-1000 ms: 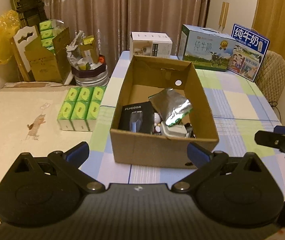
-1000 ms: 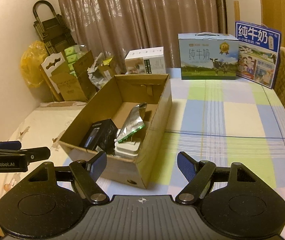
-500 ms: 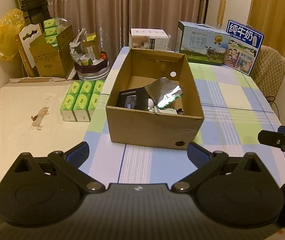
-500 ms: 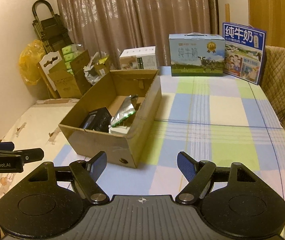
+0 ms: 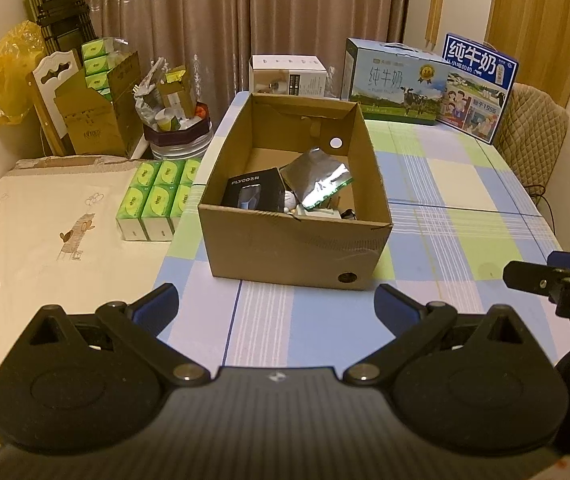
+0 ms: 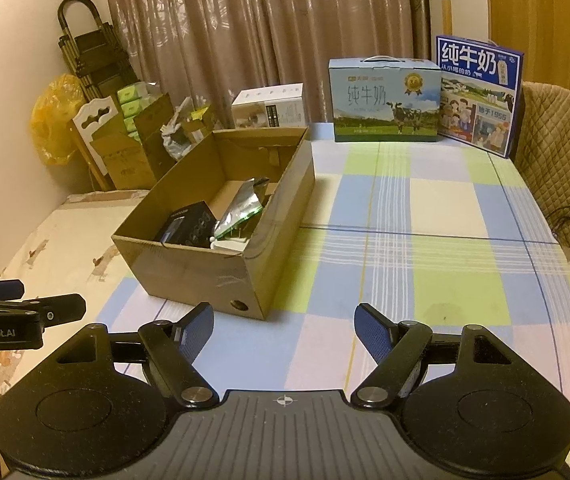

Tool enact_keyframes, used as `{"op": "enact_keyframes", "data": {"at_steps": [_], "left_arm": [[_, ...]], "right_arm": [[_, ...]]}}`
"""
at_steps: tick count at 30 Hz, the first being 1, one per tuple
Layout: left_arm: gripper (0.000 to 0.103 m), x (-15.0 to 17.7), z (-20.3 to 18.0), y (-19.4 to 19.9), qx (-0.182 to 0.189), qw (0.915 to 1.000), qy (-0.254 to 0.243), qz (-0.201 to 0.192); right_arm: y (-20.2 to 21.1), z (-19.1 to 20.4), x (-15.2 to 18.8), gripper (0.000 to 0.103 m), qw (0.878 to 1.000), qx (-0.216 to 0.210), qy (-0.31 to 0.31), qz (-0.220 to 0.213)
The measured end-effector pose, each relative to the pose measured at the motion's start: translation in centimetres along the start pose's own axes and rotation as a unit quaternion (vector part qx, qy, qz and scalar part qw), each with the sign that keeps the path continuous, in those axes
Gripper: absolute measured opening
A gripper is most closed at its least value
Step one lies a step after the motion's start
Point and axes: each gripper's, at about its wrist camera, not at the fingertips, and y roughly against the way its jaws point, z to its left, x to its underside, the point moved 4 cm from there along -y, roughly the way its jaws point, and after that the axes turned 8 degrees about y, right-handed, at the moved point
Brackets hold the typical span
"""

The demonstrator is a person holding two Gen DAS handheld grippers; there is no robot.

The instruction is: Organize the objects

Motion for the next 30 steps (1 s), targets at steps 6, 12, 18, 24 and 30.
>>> {"op": "enact_keyframes", "data": {"at_steps": [6,12,18,24,30], "left_arm": [[0.102,0.0,-0.2,-0.2,0.000,1.0000,-0.003,0.000],[0.102,0.1,-0.4,-0.5,0.001,1.0000,-0.004,0.001],[0.102,0.2,-0.7,-0.8,0.003,1.0000,-0.006,0.004],[0.102,0.2,-1.1,-1.0,0.006,0.9999,-0.013,0.004],[0.102,0.2,-1.2,-0.8,0.016,0.9998,-0.010,-0.004]], "right_arm": [[-0.3,0.1,0.2,0.075,1.000,0.000,-0.002,0.002],[-0.5,-0.1,0.3,0.075,1.000,0.000,-0.003,0.006],[-0.7,-0.2,0.5,0.075,1.000,-0.001,-0.005,0.009],[-0.7,-0.2,0.5,0.075,1.000,-0.001,-0.005,0.010],[-0.8,-0.3,0.6,0.075,1.000,-0.002,-0.006,0.011]]}}
